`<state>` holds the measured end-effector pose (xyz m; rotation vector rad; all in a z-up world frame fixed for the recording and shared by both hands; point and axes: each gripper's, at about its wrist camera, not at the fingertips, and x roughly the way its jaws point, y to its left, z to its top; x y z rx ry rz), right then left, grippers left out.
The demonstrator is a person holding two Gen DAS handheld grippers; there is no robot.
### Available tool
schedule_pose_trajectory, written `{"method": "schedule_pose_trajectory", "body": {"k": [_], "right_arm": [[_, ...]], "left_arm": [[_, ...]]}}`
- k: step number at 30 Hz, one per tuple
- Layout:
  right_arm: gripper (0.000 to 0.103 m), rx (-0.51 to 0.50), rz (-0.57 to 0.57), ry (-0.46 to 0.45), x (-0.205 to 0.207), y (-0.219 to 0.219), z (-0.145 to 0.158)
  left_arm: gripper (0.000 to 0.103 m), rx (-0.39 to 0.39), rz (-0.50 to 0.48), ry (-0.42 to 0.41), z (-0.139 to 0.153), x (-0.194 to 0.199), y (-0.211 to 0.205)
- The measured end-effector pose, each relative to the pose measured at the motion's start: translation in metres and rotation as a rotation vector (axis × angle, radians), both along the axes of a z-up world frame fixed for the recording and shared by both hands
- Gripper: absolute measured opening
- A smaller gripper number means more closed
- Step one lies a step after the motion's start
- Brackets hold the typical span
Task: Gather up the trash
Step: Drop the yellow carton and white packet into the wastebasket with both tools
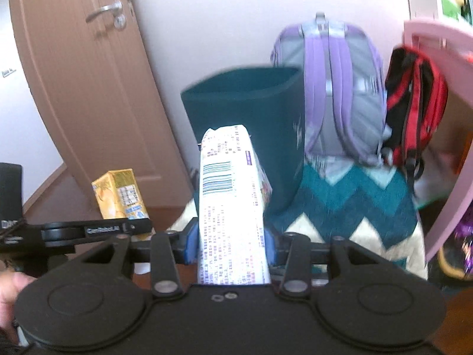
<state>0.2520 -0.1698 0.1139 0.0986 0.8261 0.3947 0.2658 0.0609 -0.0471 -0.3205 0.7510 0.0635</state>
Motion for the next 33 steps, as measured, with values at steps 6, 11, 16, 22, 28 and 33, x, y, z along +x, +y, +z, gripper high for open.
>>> {"method": "schedule_pose_trajectory", "body": {"k": [6, 11, 16, 22, 28, 33], "right_arm": [[0.042, -0.017, -0.026, -0.072, 0.038, 0.005, 0.037], [0.042, -0.041, -0.053, -0.112, 0.091, 0.015, 0.056], [0.042, -0.065, -0.076, -0.115, 0.153, 0.025, 0.056], [0.042, -0.096, -0.106, -0.111, 0.221, 0.036, 0.042], [0.042, -0.133, -0.099, -0.088, 0.270, 0.045, 0.016], [0.042, -0.174, -0.069, -0.044, 0.295, 0.053, -0.012]], "left_arm": [[0.044, -0.004, -0.057, -0.068, 0.059, 0.033, -0.003], [0.044, -0.007, -0.086, -0.122, 0.099, 0.084, -0.006], [0.044, -0.002, -0.104, -0.145, 0.128, 0.144, -0.005], [0.044, -0.009, -0.111, -0.130, 0.127, 0.212, -0.009], [0.044, 0.060, -0.131, -0.093, 0.110, 0.264, -0.017], [0.044, 0.119, -0.148, -0.037, 0.087, 0.297, -0.021]]}}
